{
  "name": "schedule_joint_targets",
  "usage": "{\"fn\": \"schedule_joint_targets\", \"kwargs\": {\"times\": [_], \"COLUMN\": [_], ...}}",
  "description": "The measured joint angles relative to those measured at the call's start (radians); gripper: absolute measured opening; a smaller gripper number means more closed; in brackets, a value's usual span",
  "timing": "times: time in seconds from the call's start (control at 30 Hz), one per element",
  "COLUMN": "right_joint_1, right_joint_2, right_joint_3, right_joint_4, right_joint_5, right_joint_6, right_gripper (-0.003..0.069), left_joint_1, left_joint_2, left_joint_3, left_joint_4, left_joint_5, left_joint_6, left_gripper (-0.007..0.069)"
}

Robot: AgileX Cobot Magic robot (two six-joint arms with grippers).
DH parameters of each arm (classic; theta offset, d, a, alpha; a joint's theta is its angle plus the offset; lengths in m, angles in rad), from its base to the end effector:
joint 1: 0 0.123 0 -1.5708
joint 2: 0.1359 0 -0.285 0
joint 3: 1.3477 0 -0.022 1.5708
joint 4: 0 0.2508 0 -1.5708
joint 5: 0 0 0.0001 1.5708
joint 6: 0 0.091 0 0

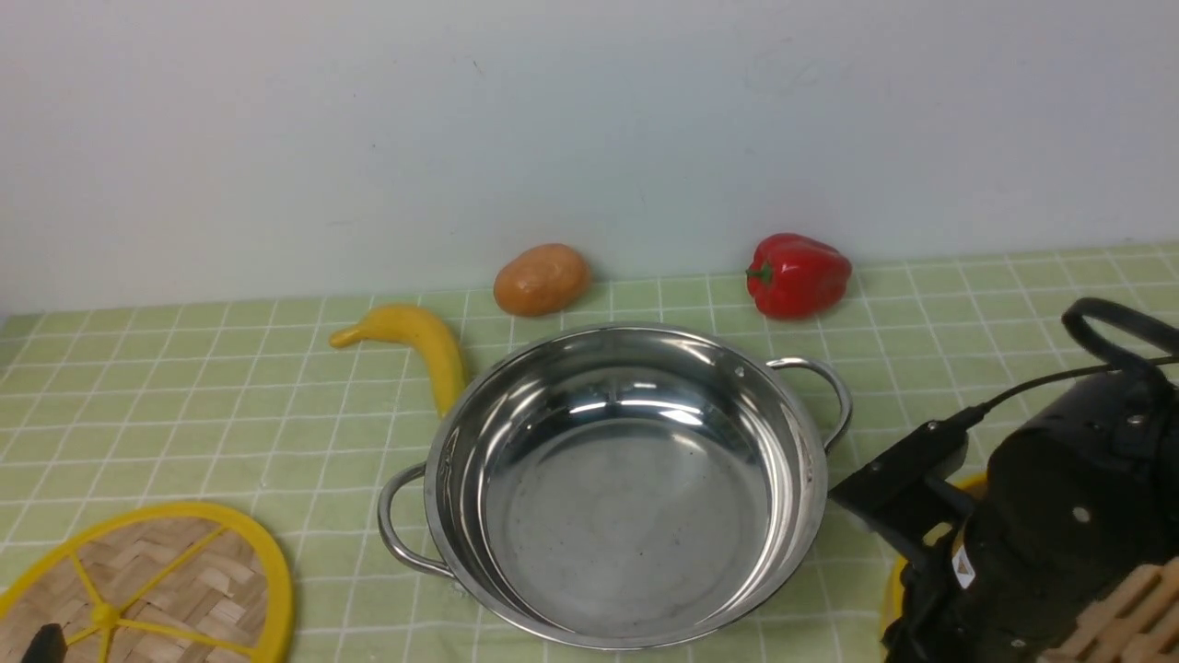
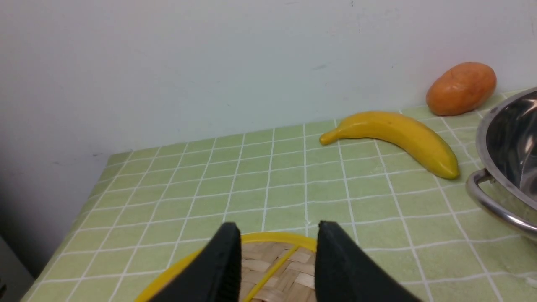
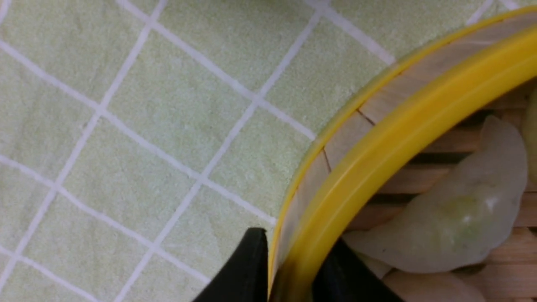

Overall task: Place the steamer in the pot on the green tablecloth, and put the lid on the steamer.
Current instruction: 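Reach for and grasp the rim of the bamboo steamer holding the buns with the right gripper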

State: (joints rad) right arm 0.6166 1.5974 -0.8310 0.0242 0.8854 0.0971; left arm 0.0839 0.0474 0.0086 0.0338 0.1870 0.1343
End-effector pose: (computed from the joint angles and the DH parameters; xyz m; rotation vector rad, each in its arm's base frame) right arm 0.2075 0.1492 0.1728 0.7835 -3.0414 -0.0310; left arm 0.0594 0.0056 0.1906 0.0677 1.7289 0.1909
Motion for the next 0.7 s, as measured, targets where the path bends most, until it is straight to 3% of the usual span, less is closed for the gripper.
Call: {"fn": "schedule_joint_targets", "kwargs": {"times": [0.17, 0.57, 0.7], "right_joint_1": [0.0, 0.0, 0.001], "right_joint_2": [0.005, -0.006, -0.074], "right_joint_3": [-0.002, -0.002, 0.012], "right_joint_4": [-0.001, -0.008, -0.059], "right_joint_5": [0.033, 0.041, 0.102], "right_joint_6": [0.006, 0.007, 0.063], "right_gripper": [0.0067, 0.0068, 0.0068], "left_joint_1": [0.0, 0.0, 0.0], "left_joint_2": [0.0, 0.0, 0.0], "left_joint_3": [0.0, 0.0, 0.0], "left_joint_4": [0.0, 0.0, 0.0], "left_joint_5": [0.0, 0.0, 0.0], "left_joint_6": [0.0, 0.0, 0.0], "left_gripper": [0.0243, 0.0243, 0.0243]}}
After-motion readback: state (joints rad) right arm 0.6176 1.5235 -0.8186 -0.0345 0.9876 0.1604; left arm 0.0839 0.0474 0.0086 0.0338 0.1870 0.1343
